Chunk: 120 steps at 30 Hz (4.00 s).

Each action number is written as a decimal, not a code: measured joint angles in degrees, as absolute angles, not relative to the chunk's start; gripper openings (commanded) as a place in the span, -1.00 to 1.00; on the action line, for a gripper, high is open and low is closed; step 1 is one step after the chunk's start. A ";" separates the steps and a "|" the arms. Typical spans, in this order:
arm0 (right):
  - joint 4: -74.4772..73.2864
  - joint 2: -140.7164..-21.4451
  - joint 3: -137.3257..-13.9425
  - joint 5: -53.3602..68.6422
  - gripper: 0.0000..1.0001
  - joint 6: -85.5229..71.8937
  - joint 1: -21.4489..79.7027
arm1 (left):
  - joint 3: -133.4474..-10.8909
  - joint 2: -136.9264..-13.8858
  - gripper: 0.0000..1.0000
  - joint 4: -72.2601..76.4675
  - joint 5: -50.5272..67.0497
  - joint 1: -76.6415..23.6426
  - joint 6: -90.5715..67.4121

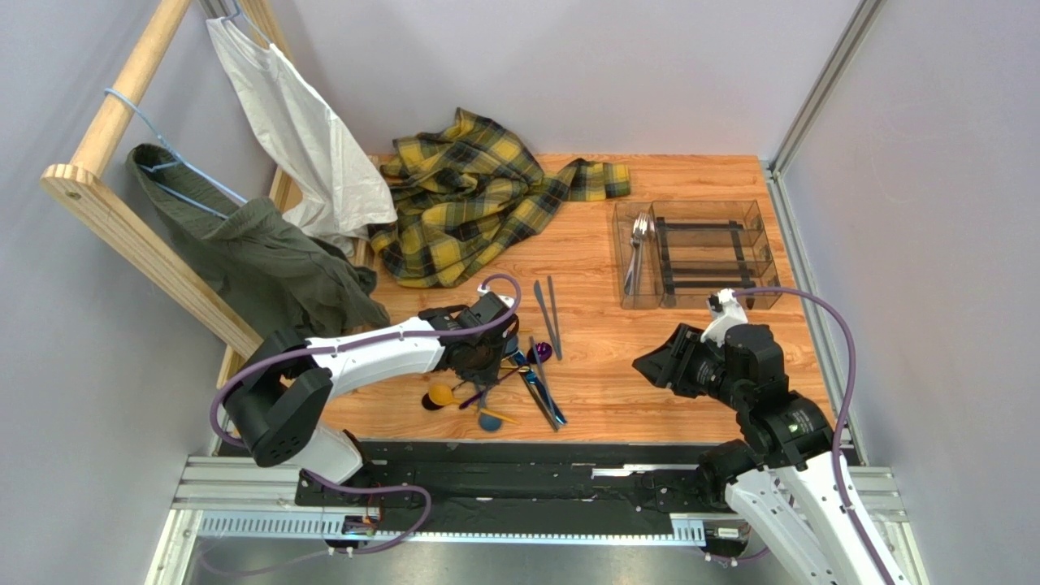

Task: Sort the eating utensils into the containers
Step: Pick up the spoon from the center of the board.

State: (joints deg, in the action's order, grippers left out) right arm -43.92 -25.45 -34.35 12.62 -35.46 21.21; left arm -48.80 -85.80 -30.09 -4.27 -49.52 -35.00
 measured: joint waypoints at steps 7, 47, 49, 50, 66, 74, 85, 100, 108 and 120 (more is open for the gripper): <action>-43.70 -25.80 -34.35 14.63 0.00 -36.27 21.21 | -49.10 -85.62 -1.00 -31.48 -5.04 -49.54 -34.96; -23.92 -28.95 -25.32 26.87 -0.21 -47.33 21.21 | -65.41 -82.63 -1.00 -31.48 -15.97 -77.34 -26.04; -23.81 -29.45 -25.21 26.83 -0.36 -47.57 21.21 | -65.76 -82.87 -1.00 -31.51 -16.38 -78.02 -25.78; -23.73 -29.71 -25.12 26.81 -0.56 -47.59 21.21 | -65.87 -82.98 -1.00 -31.48 -16.58 -78.39 -25.65; -26.09 -30.20 -24.36 24.18 -1.00 -46.83 21.26 | -66.19 -84.16 -0.03 -32.42 -20.71 -79.53 -26.17; -27.24 -29.69 -24.36 23.16 -1.00 -46.68 21.26 | -66.19 -84.95 0.74 -34.28 -24.51 -79.48 -27.49; -27.79 -29.80 -24.43 21.56 -1.00 -46.22 21.26 | -63.59 -82.35 0.82 -32.49 -22.33 -76.58 -27.70; -31.22 -31.88 -26.50 17.17 -1.00 -44.62 21.26 | -49.95 -67.46 0.84 -21.96 1.69 -56.36 -28.23; -33.17 -33.87 -30.46 14.83 -1.00 -43.38 21.26 | -44.07 -60.51 0.84 -16.78 16.99 -45.60 -30.17; -34.04 -41.12 -38.20 10.33 -1.00 -39.94 21.17 | -41.39 -59.02 0.82 -14.50 24.29 -43.88 -31.05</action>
State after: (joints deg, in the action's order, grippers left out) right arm -34.04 -41.12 -38.20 10.33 -39.94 21.17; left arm -41.39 -59.02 -14.50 24.29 -43.88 -31.05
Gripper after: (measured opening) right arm 0.061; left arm 0.914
